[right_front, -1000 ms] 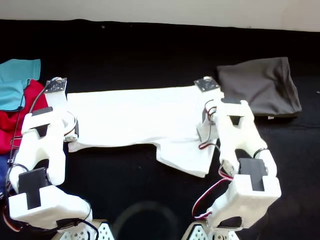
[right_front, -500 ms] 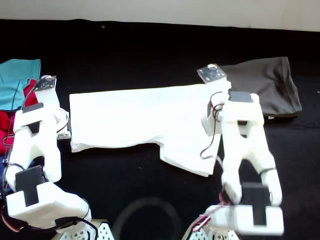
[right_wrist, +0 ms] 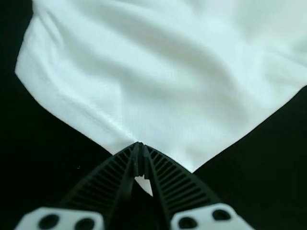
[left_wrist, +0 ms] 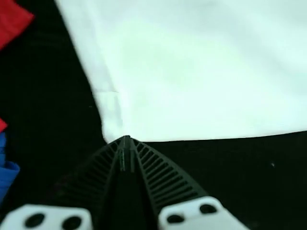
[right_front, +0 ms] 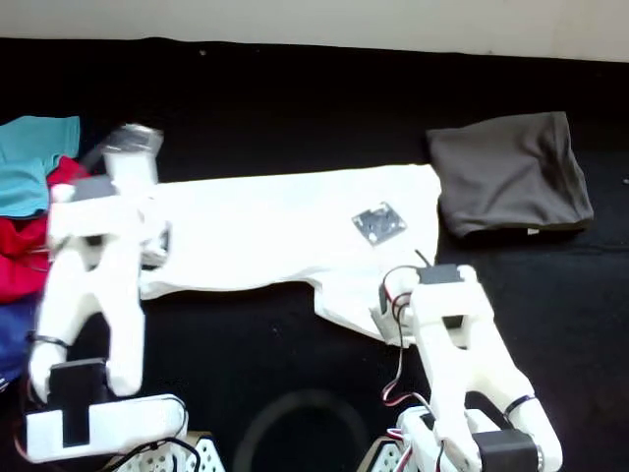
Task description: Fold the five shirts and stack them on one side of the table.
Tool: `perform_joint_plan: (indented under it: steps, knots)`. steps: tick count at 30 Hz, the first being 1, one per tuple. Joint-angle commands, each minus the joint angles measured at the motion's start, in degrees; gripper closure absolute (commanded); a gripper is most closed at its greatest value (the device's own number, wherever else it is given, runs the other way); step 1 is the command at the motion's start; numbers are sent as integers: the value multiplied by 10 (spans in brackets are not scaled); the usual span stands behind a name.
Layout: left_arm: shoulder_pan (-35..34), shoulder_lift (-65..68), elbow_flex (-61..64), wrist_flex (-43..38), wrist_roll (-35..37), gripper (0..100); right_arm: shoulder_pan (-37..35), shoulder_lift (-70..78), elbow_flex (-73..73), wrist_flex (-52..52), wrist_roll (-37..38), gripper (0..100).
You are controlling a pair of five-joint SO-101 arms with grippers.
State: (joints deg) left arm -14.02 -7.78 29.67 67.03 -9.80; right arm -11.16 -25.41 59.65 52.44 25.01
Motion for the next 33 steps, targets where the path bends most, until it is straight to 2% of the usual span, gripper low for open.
perform_joint_plan:
  steps: [1,6,10,15,26,31,33]
  knots:
    - [44,-24,113,-120,-3,992,-2,-12,15,-33,7,991]
    - [7,-23,184,-229,-5,992,23,41,14,-36,22,991]
    - [-29,-14,186,-253,-72,992,64,81,13,-51,74,991]
    - [-49,29,160,-258,-80,992,72,53,13,-42,74,991]
    - [-50,39,155,-251,-51,992,-58,-173,13,103,73,979]
    - [-50,39,154,-251,-47,992,-100,-159,13,127,74,774]
    - [-50,39,154,-251,-47,992,-129,-133,13,126,74,752]
